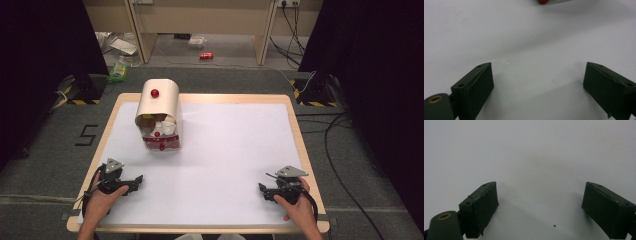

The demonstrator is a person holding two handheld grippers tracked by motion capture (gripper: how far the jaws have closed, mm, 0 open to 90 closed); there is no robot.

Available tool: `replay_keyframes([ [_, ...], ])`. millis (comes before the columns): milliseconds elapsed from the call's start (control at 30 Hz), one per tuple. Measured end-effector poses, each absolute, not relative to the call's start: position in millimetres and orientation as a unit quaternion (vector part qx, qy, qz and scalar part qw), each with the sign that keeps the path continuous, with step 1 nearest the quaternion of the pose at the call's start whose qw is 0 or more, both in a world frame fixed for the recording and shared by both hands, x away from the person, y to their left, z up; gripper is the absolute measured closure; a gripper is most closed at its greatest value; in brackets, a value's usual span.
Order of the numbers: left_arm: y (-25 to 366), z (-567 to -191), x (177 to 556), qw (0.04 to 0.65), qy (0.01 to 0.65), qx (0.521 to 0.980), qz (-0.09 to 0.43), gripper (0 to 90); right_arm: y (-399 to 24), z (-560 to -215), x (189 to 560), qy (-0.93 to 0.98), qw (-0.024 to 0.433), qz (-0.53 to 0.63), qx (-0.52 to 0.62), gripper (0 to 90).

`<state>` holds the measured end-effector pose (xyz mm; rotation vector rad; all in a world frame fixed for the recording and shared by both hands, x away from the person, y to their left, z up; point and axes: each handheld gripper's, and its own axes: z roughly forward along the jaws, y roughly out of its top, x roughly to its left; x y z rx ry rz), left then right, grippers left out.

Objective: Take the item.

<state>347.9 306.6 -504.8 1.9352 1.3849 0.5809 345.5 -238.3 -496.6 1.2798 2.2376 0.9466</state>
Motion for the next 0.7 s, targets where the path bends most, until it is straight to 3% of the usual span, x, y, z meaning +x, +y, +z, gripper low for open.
replay_keyframes([
  [167, 306, -504, 347, 0.341, 0.530, 0.743, 0.226, 9.4, -238, -497, 346, 0.799, 0.196, 0.338, 0.457, 13.4],
  [267, 306, -504, 346, 0.347, 0.520, 0.748, 0.223, 15.0, -238, -497, 346, 0.799, 0.196, 0.338, 0.457, 13.3],
  [700, 296, -483, 343, 0.378, 0.496, 0.746, 0.235, 15.2, -238, -497, 346, 0.799, 0.196, 0.338, 0.457, 13.3],
])
